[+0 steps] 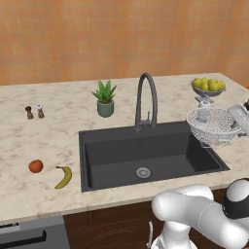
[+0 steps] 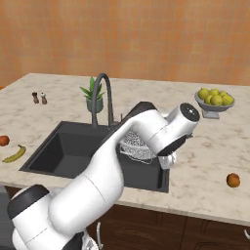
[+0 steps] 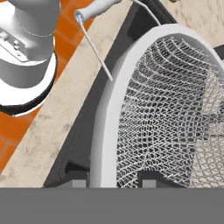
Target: Put the colander in the sink, put the orange, banana, peach in the colander, and turn on the sink faucet and pour water over the colander.
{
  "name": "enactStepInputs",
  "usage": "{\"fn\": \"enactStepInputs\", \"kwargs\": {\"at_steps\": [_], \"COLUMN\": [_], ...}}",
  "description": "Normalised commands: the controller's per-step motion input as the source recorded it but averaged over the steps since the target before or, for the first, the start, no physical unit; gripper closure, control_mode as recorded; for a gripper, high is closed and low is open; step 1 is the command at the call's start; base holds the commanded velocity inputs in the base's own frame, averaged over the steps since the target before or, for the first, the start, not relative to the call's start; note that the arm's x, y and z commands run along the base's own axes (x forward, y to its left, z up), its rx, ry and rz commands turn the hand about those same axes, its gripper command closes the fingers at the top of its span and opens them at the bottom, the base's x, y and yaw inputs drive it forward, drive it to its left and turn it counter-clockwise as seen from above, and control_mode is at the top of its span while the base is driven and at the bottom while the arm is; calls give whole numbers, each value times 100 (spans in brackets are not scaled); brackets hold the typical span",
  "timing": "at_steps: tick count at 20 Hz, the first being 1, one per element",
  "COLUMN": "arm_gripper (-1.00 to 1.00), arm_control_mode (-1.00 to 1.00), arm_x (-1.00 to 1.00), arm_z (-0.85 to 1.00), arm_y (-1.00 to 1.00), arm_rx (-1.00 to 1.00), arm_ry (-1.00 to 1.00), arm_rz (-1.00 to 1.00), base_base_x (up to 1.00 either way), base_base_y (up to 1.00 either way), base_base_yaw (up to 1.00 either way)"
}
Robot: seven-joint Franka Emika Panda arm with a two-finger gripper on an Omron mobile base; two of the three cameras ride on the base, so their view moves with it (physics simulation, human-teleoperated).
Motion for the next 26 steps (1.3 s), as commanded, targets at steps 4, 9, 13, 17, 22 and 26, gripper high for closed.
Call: {"fn": "enactStepInputs", "kwargs": {"at_steps": [4,9,13,17,22,26], "arm_gripper": [100,100,100,100,100,100], "arm_control_mode": [-100,-100,-100,-100,-100,-100], "arm_x": [36,28,25,36,40,30], "arm_z": [-66,-55,-18,-29,-29,-45], "arm_y": [45,61,22,7,4,26], "arm_rx": [-20,-13,0,0,1,0], "arm_ry": [5,-1,-7,1,2,0], "arm_rz": [17,14,13,14,12,4], "base_base_x": [0,0,0,0,0,0], "base_base_y": [0,0,0,0,0,0], "base_base_yaw": [0,0,0,0,0,0]}}
